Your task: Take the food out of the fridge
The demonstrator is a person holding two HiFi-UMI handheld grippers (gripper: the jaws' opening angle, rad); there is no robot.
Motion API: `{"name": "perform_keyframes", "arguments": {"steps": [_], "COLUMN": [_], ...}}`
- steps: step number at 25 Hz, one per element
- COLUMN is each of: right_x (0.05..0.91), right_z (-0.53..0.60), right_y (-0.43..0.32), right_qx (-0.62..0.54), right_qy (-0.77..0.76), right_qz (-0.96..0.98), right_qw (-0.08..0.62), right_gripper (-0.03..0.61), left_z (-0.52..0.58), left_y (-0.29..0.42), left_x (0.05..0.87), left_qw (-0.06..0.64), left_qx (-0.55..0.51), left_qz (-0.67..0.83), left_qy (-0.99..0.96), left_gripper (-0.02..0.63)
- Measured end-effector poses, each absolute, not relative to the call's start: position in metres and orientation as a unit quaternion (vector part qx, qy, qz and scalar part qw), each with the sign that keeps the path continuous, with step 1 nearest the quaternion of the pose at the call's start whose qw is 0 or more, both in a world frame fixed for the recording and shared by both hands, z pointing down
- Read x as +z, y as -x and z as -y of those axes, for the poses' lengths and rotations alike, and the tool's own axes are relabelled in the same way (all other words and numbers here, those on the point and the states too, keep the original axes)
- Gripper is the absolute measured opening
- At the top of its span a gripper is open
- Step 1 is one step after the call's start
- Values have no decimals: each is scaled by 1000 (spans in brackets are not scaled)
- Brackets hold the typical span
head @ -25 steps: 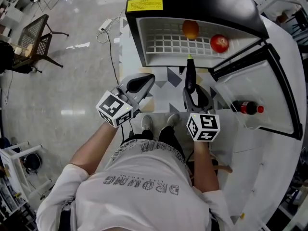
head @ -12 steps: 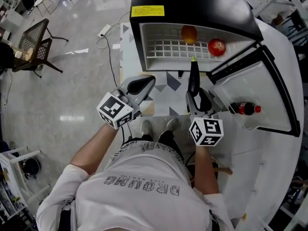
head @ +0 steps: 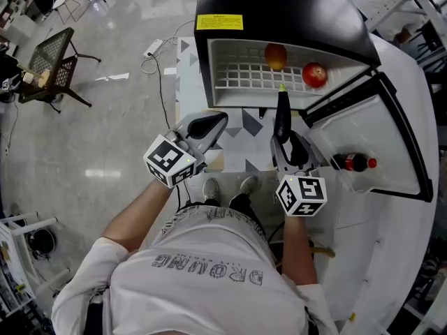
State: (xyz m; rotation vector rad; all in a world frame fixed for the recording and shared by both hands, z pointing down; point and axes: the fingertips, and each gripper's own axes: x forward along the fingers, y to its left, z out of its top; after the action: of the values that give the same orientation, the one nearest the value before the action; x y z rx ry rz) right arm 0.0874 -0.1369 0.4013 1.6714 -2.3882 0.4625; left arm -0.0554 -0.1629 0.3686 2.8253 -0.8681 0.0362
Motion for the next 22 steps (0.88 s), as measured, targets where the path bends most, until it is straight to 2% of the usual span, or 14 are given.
{"name": "perform_keyframes", "arguments": {"steps": [22], "right_x": [397], "right_z": [148], "right_y": [-84], "right_qx": [152], "right_qy": [-552], "right_qz": [815], "right_qw": [91], "right_gripper": [181], "left_z": [172], "left_y": [50], "left_x": [367], "left_qw": [94], "left_qx": [8], "left_qz": [296], "left_qy": [-950], "left_gripper": [6]}}
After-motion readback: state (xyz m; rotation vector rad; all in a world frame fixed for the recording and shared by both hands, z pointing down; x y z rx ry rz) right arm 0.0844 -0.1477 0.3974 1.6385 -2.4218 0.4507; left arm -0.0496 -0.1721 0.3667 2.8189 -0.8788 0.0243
